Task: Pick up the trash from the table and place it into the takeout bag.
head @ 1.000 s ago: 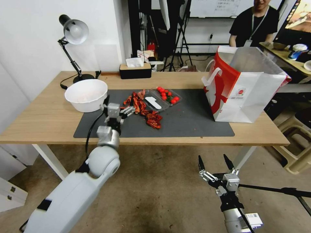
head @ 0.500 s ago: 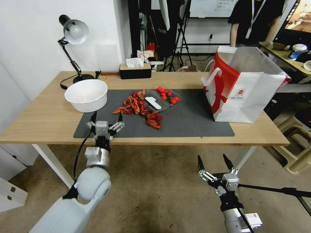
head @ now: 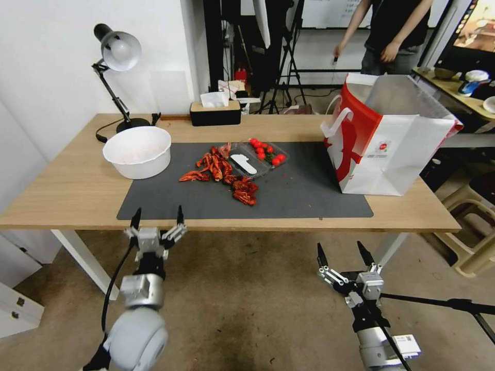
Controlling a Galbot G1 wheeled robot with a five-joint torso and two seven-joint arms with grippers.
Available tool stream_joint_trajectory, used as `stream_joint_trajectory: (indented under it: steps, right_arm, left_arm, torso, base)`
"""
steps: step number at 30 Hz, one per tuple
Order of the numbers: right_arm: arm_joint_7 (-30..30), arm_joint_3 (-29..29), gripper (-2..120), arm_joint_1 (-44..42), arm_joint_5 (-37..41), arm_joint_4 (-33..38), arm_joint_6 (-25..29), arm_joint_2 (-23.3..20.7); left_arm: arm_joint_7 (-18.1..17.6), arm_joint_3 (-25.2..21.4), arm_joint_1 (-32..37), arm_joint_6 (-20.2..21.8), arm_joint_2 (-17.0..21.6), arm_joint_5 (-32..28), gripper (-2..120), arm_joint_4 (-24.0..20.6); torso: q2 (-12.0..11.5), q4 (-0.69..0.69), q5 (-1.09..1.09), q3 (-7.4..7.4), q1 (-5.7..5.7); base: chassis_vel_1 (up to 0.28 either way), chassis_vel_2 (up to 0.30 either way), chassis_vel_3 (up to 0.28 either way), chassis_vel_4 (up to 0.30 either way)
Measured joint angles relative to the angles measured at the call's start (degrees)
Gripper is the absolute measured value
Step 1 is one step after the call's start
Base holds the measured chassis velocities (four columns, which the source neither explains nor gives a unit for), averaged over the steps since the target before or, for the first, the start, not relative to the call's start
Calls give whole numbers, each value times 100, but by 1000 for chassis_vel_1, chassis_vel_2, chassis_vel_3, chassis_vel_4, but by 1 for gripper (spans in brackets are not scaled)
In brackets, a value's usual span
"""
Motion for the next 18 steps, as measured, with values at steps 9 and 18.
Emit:
stream_joint_trajectory:
  steps: [9,18]
  right_arm:
    - [45,39,100,51,10,-18,91,-12]
    - [35,38,100,100,140,-1,98,-48]
  left_arm:
    - [-113,-17,495,-84,-280,209,100,-69]
    - [-111,-2,721,-237,-442,366,100,-79]
  torso:
    - [-1,-1,0,0,0]
    - [-1,0,0,0,0]
  base:
    - [0,0,0,0]
    - [0,0,0,0]
